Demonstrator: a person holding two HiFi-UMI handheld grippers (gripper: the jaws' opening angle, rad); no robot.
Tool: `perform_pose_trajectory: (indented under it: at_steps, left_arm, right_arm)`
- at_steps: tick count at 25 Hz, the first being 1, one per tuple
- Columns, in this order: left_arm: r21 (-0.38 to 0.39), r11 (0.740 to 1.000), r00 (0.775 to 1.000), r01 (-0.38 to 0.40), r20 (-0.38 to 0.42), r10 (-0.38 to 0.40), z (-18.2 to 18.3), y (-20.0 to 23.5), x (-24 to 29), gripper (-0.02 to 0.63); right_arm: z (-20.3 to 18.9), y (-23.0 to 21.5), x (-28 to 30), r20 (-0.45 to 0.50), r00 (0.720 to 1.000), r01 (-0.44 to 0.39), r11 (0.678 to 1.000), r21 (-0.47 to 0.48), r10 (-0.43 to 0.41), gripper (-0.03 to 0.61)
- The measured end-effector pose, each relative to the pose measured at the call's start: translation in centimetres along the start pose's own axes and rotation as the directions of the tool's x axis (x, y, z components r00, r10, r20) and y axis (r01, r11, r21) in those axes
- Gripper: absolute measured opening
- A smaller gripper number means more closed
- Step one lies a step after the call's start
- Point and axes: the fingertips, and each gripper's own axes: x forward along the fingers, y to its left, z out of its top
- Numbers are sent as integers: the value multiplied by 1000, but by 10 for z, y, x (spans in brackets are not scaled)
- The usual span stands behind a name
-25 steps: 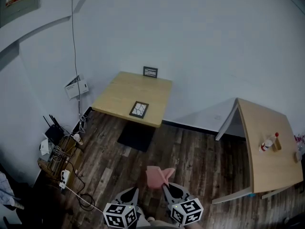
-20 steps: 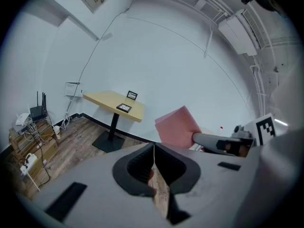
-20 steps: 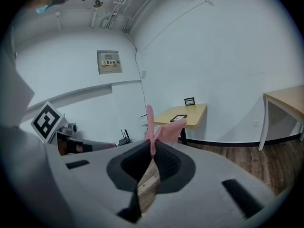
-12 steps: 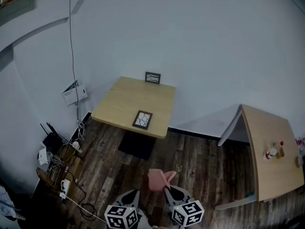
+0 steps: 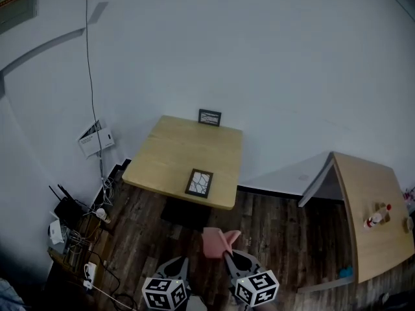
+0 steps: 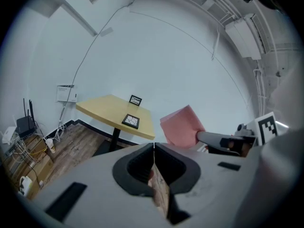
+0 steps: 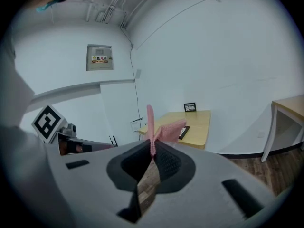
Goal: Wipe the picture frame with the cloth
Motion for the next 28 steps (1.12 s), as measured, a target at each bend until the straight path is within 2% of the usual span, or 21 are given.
perform_pose_trajectory:
  at_steps: [13,20,28]
  left_arm:
    - [14,999,999,32,-26,-32,57,71,47,5]
    - [12,999,998,49,-46,-48,70,99,66,5]
    - [2,998,996,60,-65,-60,76,105,83,5]
  right_arm:
    - [34,-4,95,10,999,41,999,18,-41,10]
    - [42,-4,125,11,998,64,998,24,-64,9]
    - [44,-17,137,-8,997,82,996,34,-82,9]
